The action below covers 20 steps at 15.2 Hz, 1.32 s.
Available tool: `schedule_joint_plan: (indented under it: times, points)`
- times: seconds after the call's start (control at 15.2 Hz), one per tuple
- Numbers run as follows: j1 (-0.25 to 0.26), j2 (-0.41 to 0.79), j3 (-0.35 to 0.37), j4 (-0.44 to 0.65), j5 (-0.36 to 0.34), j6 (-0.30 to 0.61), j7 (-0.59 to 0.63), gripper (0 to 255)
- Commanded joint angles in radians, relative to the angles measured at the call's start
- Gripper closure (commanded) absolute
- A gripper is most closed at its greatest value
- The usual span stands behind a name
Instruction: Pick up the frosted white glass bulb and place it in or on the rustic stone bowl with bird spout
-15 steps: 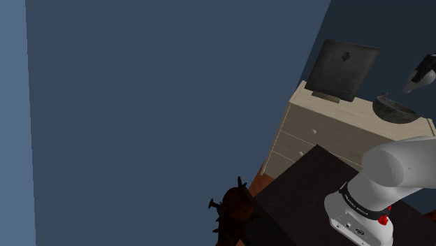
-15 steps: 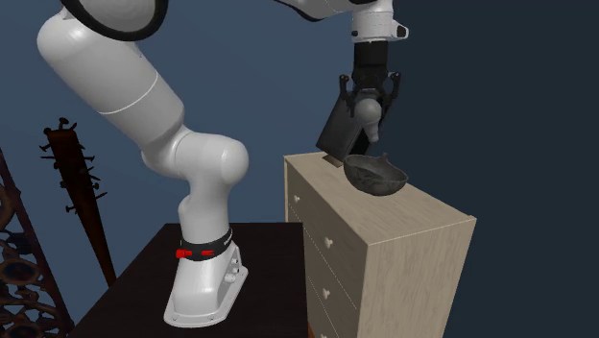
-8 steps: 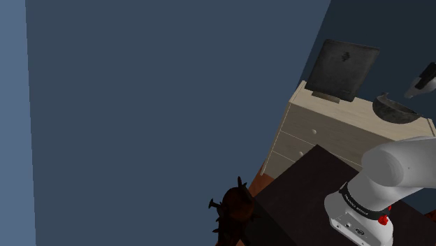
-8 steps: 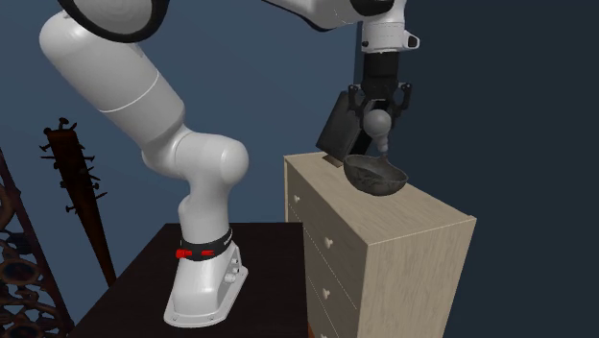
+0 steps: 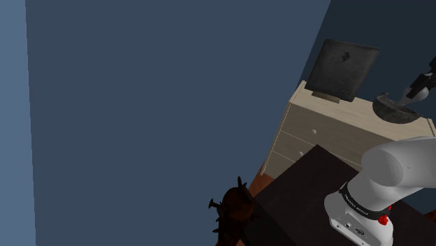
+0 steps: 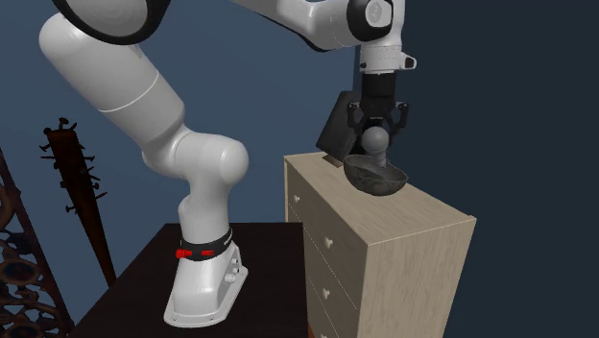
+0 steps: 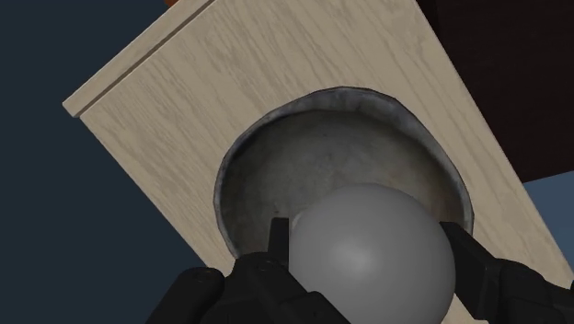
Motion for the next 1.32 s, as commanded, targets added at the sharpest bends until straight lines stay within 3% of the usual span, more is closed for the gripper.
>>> schedule_joint_plan:
  times: [0.0,0.59,0.66,0.99,1.25]
  points:
    - [-0.002,0.001,-0.012,-0.024,-0.008,0.027,0.002,255]
    - [-0.002,0.004,-0.020,-0.040,-0.013,0.046,0.003,255]
    - [-0.002,0.004,-0.020,-0.039,-0.013,0.046,0.003,0]
    - [-0.002,0.004,-0.020,-0.040,-0.013,0.046,0.003,0]
    - [-0.001,-0.010,0.036,0.066,0.019,-0.079,-0.006,0]
